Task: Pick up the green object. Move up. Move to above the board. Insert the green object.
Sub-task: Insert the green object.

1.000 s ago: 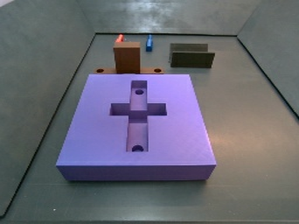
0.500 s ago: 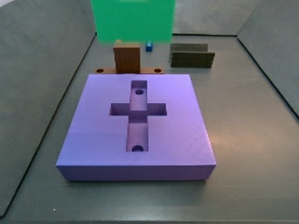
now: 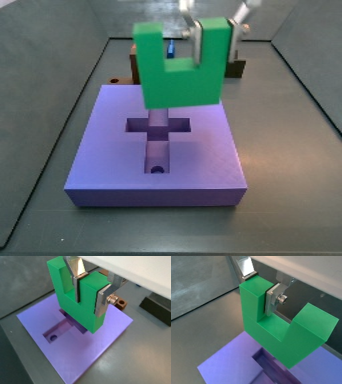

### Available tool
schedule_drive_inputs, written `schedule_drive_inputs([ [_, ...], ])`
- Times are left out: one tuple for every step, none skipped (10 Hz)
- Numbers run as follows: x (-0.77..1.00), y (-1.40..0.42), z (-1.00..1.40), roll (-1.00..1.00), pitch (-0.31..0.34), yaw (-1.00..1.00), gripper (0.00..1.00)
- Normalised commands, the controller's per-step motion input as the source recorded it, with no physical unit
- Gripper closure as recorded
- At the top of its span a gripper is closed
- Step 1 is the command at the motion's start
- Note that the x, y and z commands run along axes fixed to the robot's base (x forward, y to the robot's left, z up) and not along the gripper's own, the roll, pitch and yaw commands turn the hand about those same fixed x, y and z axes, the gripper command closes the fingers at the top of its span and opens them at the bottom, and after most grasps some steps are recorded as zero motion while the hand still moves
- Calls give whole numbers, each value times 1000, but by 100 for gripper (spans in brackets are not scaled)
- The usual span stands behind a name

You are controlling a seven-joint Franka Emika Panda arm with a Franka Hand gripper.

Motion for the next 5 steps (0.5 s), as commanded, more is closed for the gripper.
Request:
schedule_drive_inputs([
  [340,0,-540,101,-43,-40,100],
  [200,0,-517,61,-36,0,100],
  [146,60,-360,0,-4,0,100],
  [-43,189,-154,-54,0,0,100],
  [-220,286,0,-114,0,0,100],
])
